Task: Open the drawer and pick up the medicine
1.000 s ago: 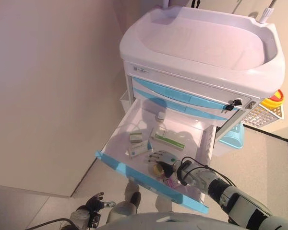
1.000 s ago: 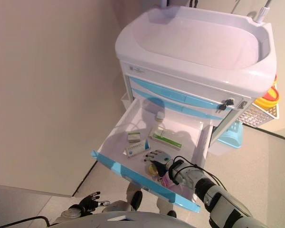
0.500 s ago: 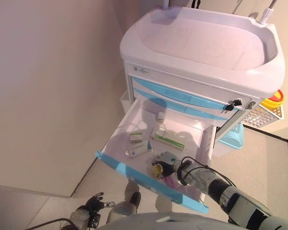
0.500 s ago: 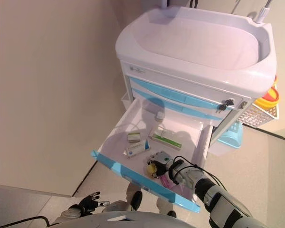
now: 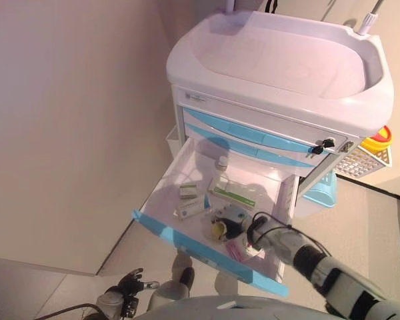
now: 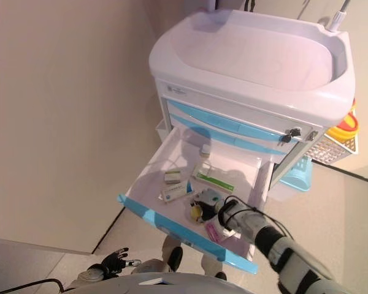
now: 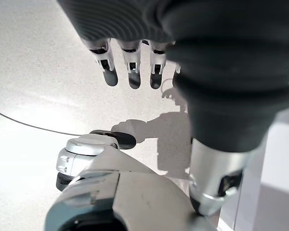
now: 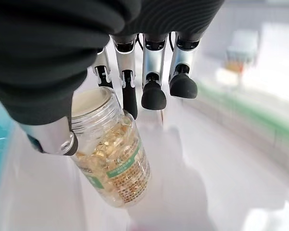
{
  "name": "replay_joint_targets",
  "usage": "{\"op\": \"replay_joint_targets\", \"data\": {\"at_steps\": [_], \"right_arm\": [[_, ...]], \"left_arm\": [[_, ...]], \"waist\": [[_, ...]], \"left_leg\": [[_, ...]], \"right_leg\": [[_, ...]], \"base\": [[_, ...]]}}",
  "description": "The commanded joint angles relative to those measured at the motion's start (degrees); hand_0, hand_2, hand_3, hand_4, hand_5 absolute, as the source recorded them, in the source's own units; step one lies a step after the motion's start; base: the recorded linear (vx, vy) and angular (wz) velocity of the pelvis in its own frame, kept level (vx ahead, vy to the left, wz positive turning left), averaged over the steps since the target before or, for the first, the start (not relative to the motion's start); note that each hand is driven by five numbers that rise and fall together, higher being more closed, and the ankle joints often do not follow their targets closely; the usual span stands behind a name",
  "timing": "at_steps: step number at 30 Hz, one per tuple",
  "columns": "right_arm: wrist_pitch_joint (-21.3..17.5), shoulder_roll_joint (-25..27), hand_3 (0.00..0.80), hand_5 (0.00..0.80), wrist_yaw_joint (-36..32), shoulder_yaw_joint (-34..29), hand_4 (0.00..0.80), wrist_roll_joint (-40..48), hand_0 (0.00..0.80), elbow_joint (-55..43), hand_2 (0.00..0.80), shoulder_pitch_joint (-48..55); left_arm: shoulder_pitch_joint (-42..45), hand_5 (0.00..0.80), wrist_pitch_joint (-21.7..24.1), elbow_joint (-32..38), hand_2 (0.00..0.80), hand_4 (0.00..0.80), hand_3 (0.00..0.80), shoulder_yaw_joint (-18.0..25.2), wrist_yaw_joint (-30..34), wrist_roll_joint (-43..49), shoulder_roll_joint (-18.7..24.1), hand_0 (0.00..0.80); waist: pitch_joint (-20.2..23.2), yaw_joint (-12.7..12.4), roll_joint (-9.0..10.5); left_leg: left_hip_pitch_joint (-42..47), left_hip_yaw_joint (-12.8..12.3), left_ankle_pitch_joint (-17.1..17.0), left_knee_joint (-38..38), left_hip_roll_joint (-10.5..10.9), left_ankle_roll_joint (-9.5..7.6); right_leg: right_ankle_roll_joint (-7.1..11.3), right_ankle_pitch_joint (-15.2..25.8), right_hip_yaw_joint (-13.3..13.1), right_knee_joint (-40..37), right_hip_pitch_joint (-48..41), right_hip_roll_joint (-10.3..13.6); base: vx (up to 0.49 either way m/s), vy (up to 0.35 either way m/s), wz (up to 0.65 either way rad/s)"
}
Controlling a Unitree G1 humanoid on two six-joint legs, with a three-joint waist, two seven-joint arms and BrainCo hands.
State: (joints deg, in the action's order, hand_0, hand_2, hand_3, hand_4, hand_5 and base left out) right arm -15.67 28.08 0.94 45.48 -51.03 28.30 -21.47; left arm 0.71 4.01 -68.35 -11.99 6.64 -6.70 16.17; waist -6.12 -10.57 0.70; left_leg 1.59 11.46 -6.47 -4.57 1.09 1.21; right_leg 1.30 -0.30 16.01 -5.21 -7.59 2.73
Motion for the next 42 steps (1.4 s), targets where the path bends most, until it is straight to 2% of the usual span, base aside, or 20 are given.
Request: {"op": "replay_joint_targets", "data": {"at_steps": [1, 6, 10, 14, 18, 23, 26, 30, 37, 42], "right_arm": [[1.8, 5.4, 0.8, 0.8, -9.3, -3.5, 0.8, 13.2, 0.8, -15.1, 0.8, -5.7], [5.0, 14.5, 0.8, 0.8, -20.4, -14.2, 0.8, 30.4, 0.8, -31.5, 0.8, -7.4], [6.9, 18.4, 0.8, 0.8, -24.9, -22.9, 0.8, 45.0, 0.8, -38.7, 0.8, -10.8], [6.6, 20.5, 0.8, 0.8, -23.2, -28.5, 0.8, 56.3, 0.8, -37.1, 0.8, -16.9], [6.6, 21.3, 0.8, 0.8, -16.7, -30.0, 0.8, 59.2, 0.8, -29.5, 0.8, -25.1], [6.9, 23.8, 0.8, 0.8, -8.9, -28.5, 0.8, 59.9, 0.8, -17.3, 0.8, -34.4], [7.8, 26.4, 0.8, 0.8, -6.0, -25.3, 0.8, 61.0, 0.8, -7.7, 0.8, -40.7], [8.7, 28.6, 0.8, 0.8, -4.6, -20.0, 0.8, 61.6, 0.8, 3.4, 0.8, -47.3], [11.2, 29.7, 0.8, 0.8, -6.0, -10.1, 0.8, 58.9, 0.8, 21.7, 0.8, -57.5], [13.6, 29.8, 0.8, 0.8, -6.2, -6.0, 0.8, 55.5, 0.8, 31.3, 0.8, -63.0]], "left_arm": [[-0.3, 0.0, -0.9, -3.1, 0.0, 0.0, 0.0, -1.4, 0.9, 1.5, 0.5, 0.0], [0.6, 0.0, -0.2, -3.5, 0.0, 0.0, 0.0, 0.5, 1.0, 0.3, 0.9, 0.0], [0.9, 0.0, 0.2, -3.8, 0.0, 0.0, 0.0, 1.0, 1.1, -0.5, 1.1, 0.0], [1.2, 0.0, 0.0, -3.9, 0.0, 0.0, 0.0, 0.3, 1.3, -0.3, 1.2, 0.0], [1.5, 0.0, -0.3, -4.1, 0.0, 0.0, 0.0, -1.0, 1.1, 0.0, 1.2, 0.0], [1.6, 0.0, -1.0, -4.0, 0.0, 0.0, 0.0, -2.5, 1.2, -0.3, 1.5, 0.0], [1.4, 0.0, -1.7, -3.9, 0.0, 0.0, 0.0, -3.8, 1.4, -0.6, 2.1, 0.0], [1.4, 0.0, -2.4, -3.8, 0.0, 0.0, 0.0, -4.5, 1.7, -1.4, 3.0, 0.0], [2.1, 0.0, -3.0, -3.1, 0.0, 0.0, 0.0, -6.1, 1.3, -2.4, 3.6, 0.0], [1.8, 0.0, -2.8, -2.7, 0.0, 0.0, 0.0, -7.1, 0.9, -3.3, 4.1, 0.0]], "waist": [[-1.1, 0.8, 2.52], [-0.9, 3.2, 3.38], [-0.5, 4.6, 3.89], [0.1, 4.7, 4.22], [0.9, 4.2, 4.48], [1.4, 3.0, 4.85], [1.5, 1.9, 5.2], [1.2, 0.6, 5.49], [0.5, -1.7, 5.64], [-0.8, -3.2, 5.63]], "left_leg": [[1.4, -1.2, 5.3, 0.3, 2.9, -2.05], [2.0, -3.2, 5.6, 0.0, 2.1, -2.12], [2.5, -4.5, 5.9, -0.2, 1.7, -2.04], [3.1, -5.1, 6.2, -0.1, 1.5, -1.86], [3.5, -5.3, 6.4, 0.0, 1.5, -1.64], [3.9, -4.8, 6.6, 0.2, 1.6, -1.49], [3.8, -4.2, 6.5, 0.3, 1.7, -1.37], [3.6, -3.4, 6.3, 0.4, 2.0, -1.25], [3.0, -1.6, 6.0, 0.7, 2.3, -1.15], [1.9, -0.5, 5.7, 1.0, 2.5, -1.28]], "right_leg": [[2.03, 0.1, -3.4, 5.6, 2.8, 1.9], [1.97, 0.2, -5.3, 5.8, 3.2, 1.5], [1.97, 0.1, -6.4, 6.1, 3.3, 1.3], [2.02, 0.1, -6.6, 6.1, 2.9, 1.4], [2.06, 0.0, -6.3, 5.9, 2.4, 1.6], [2.02, -0.1, -5.5, 5.6, 1.6, 1.7], [1.99, -0.1, -4.9, 5.3, 1.2, 1.8], [1.91, -0.1, -4.1, 5.2, 1.0, 1.9], [1.7, 0.0, -3.4, 4.8, 0.8, 1.8], [1.68, 0.4, -3.1, 4.4, 1.3, 1.8]], "base": [[-0.005, 0.002, -0.11], [-0.003, 0.013, -0.15], [0.009, 0.019, -0.17], [0.031, 0.023, -0.16], [0.045, 0.025, -0.04], [0.051, 0.02, 0.03], [0.04, 0.01, 0.08], [0.031, 0.023, 0.1], [0.039, 0.038, 0.1], [0.021, 0.024, 0.17]]}}
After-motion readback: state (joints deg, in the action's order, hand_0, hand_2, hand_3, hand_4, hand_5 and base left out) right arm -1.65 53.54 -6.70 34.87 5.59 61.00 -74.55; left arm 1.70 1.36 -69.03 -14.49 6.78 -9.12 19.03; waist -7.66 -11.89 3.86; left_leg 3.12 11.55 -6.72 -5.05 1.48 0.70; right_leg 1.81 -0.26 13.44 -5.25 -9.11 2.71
